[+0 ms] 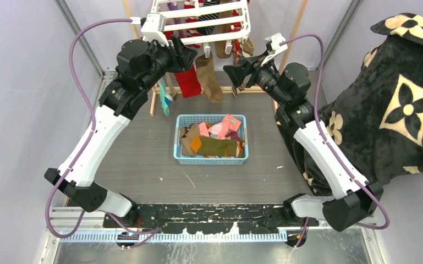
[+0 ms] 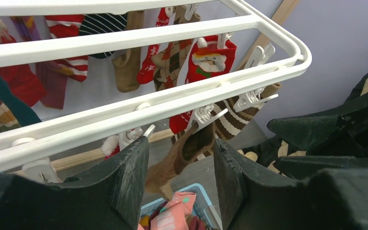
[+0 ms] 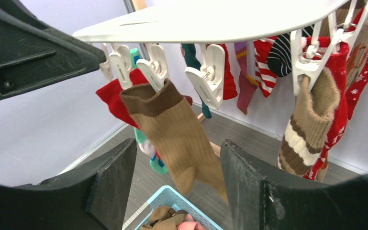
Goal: Clip the socks to the hanger
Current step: Clamp the sock onto the hanger, then open the clamp at the hanger.
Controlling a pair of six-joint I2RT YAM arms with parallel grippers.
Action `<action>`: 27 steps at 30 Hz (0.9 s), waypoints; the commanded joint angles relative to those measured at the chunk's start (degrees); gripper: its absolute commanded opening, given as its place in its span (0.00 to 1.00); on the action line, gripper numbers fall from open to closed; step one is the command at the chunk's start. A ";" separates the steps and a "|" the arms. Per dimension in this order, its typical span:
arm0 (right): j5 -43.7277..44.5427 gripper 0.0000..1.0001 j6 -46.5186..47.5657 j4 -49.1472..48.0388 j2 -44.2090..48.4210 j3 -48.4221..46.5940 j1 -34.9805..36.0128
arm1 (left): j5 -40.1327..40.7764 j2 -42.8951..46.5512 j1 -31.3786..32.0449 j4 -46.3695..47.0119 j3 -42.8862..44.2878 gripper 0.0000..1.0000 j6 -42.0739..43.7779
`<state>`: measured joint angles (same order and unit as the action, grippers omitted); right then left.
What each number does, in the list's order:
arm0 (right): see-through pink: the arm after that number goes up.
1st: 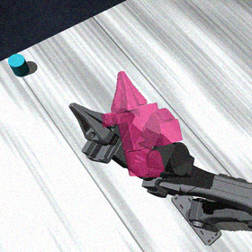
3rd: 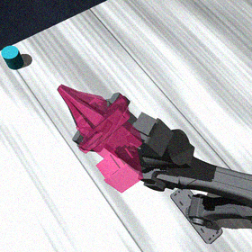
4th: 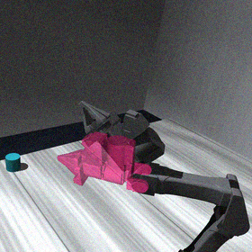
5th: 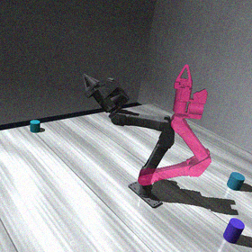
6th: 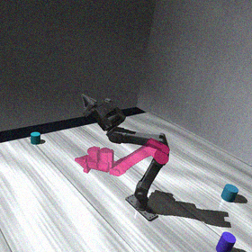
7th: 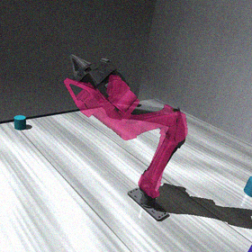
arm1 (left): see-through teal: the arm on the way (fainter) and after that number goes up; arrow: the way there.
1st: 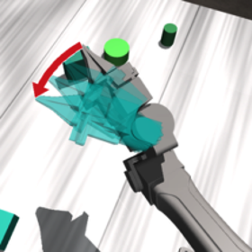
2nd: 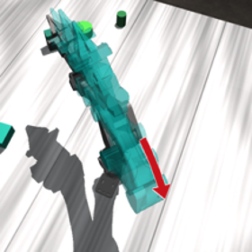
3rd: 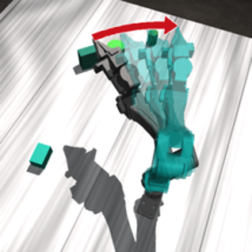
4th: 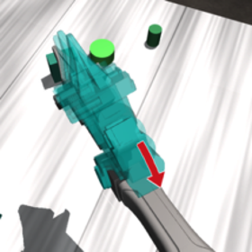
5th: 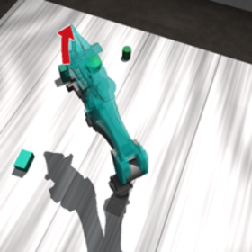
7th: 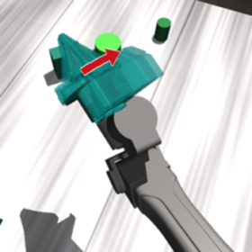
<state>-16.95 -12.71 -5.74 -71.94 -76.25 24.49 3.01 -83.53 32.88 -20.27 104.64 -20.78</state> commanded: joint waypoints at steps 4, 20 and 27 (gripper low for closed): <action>-2.04 0.68 -2.51 -5.47 -4.77 -3.84 -3.51 | 0.23 2.43 0.10 2.06 0.25 0.52 0.34; 6.06 0.58 0.16 -17.63 -11.35 -7.31 -4.64 | 0.07 2.84 0.14 1.64 0.31 0.51 0.08; 8.13 0.38 1.71 -20.03 -10.18 -6.16 -4.19 | 0.08 2.87 0.15 1.64 0.43 0.51 0.03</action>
<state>-10.76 -12.64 -20.38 -83.90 -80.49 20.03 3.01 -83.18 32.88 -20.45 104.64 -20.78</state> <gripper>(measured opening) 0.432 0.515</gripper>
